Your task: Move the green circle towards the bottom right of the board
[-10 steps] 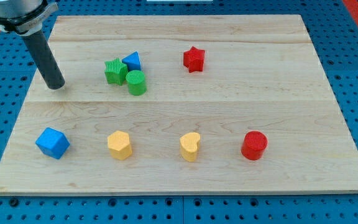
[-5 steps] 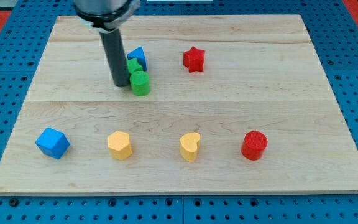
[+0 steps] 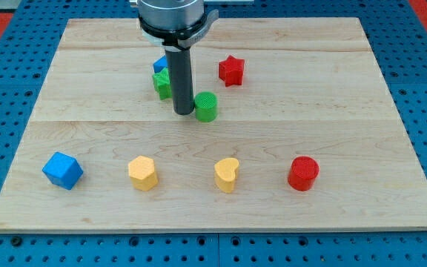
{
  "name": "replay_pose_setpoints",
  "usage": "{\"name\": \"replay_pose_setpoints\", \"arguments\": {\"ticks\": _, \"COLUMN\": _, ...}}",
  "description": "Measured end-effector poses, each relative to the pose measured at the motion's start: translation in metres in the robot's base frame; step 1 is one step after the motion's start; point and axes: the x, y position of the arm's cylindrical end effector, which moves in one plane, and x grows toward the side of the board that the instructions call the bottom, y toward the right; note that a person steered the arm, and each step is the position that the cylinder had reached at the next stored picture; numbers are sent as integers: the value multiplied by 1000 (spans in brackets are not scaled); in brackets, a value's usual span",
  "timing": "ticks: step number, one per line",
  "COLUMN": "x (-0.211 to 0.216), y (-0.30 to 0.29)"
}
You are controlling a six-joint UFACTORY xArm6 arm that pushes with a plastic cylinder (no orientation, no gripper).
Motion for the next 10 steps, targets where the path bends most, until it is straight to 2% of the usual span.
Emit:
{"name": "replay_pose_setpoints", "arguments": {"ticks": 3, "x": -12, "y": 42}}
{"name": "replay_pose_setpoints", "arguments": {"ticks": 7, "x": -11, "y": 182}}
{"name": "replay_pose_setpoints", "arguments": {"ticks": 9, "x": 10, "y": 228}}
{"name": "replay_pose_setpoints", "arguments": {"ticks": 10, "x": 8, "y": 230}}
